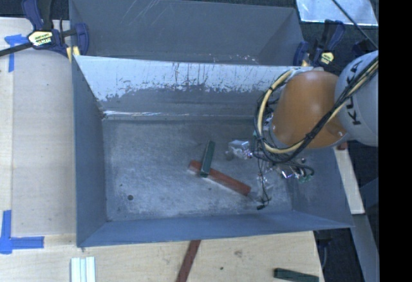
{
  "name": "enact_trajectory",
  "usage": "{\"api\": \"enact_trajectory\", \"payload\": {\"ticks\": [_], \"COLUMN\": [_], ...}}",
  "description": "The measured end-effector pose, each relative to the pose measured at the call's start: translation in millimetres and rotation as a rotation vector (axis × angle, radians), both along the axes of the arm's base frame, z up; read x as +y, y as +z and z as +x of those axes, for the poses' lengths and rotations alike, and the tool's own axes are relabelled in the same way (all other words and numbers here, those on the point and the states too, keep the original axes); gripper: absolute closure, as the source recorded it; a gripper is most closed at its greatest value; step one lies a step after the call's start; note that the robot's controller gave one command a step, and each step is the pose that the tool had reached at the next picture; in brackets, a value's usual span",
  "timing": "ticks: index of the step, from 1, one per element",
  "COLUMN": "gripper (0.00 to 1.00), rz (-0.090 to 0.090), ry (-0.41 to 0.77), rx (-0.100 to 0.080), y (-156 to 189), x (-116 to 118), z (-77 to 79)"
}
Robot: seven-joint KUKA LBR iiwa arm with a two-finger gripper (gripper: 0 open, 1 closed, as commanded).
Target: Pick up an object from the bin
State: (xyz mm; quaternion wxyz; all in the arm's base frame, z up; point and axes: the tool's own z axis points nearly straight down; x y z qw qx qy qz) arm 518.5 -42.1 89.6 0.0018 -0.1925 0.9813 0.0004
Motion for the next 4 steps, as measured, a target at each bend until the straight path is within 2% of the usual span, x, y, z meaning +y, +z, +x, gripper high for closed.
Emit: {"api": "enact_trajectory", "payload": {"ticks": [1, 2, 3, 4], "gripper": [0.00, 1.00, 1.00, 1.00], "rz": [-0.001, -0.001, -0.001, -0.001], "ry": [-0.201, -0.019, -0.018, -0.011], "rx": [0.004, 0.002, 0.002, -0.001], "y": [-9, -19, -19, 119], "x": [19, 30, 30, 42], "z": [-1.2, -3.1, -3.1, 4.8]}}
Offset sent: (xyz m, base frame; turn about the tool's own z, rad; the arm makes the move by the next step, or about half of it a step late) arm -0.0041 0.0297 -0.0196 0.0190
